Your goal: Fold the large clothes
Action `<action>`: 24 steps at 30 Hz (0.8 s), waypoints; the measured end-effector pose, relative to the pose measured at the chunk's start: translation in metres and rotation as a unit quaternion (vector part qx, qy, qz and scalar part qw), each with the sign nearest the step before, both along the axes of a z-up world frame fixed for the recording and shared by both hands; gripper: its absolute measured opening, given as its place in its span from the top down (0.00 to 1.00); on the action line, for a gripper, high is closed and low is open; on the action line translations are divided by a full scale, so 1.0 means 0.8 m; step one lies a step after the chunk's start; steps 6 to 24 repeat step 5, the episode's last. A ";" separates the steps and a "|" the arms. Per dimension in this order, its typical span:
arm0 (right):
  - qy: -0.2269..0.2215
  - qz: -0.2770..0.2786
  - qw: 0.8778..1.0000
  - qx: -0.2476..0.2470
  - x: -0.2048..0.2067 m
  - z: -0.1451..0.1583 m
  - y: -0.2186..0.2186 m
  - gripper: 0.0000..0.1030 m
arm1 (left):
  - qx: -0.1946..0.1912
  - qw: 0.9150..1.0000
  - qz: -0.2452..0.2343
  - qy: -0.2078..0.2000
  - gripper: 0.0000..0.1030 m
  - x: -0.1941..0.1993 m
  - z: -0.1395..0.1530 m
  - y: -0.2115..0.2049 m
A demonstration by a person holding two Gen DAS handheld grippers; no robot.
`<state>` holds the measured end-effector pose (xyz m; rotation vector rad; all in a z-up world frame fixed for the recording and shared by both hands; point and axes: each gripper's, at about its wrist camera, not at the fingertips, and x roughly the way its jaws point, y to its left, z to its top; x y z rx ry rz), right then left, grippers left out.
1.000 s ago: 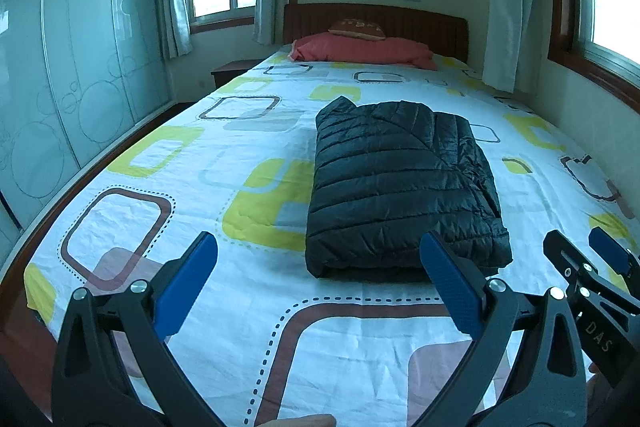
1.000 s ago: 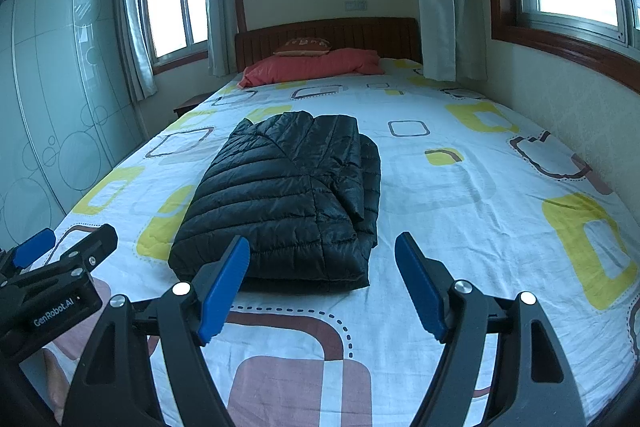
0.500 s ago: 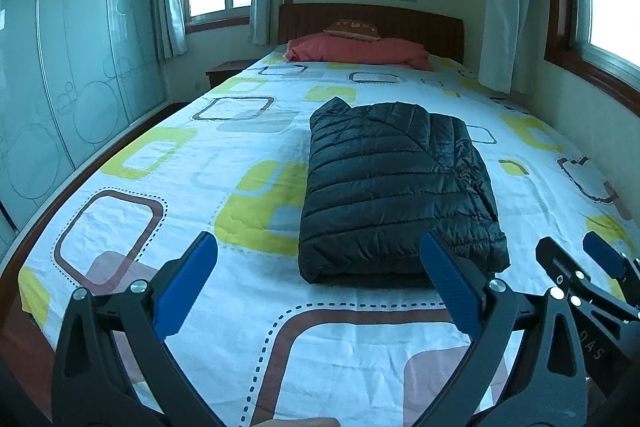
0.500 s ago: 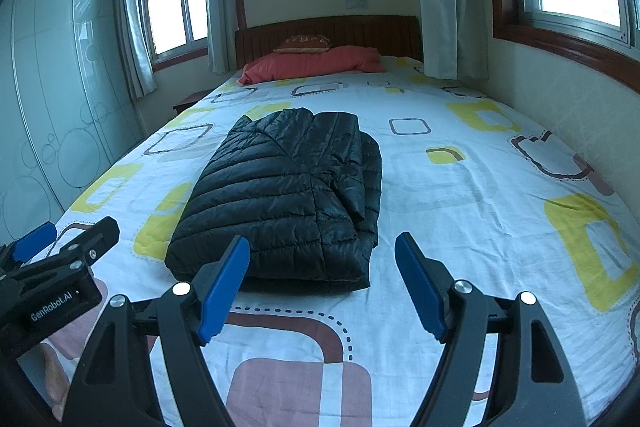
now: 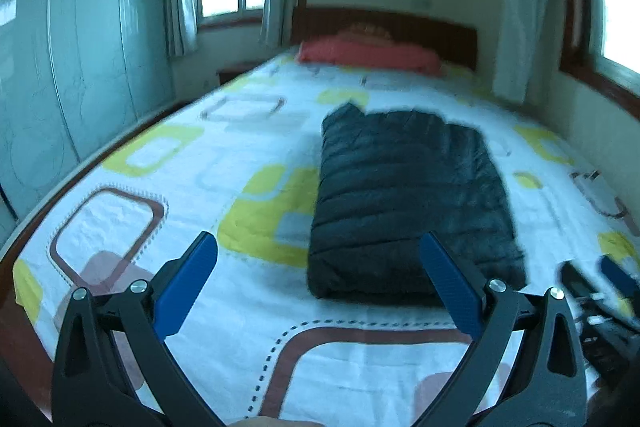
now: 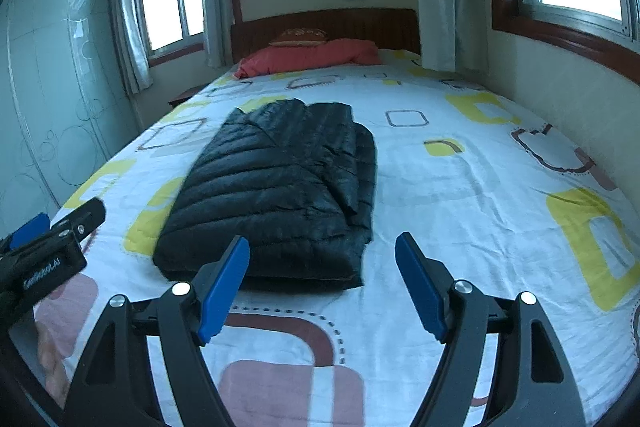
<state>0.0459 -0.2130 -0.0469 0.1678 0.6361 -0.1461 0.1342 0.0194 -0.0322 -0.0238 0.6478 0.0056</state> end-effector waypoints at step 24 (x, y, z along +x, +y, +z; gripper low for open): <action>0.041 -0.060 0.997 -0.037 0.017 -0.044 -0.080 0.17 | -0.013 0.994 0.071 0.086 0.02 0.071 -0.069 0.072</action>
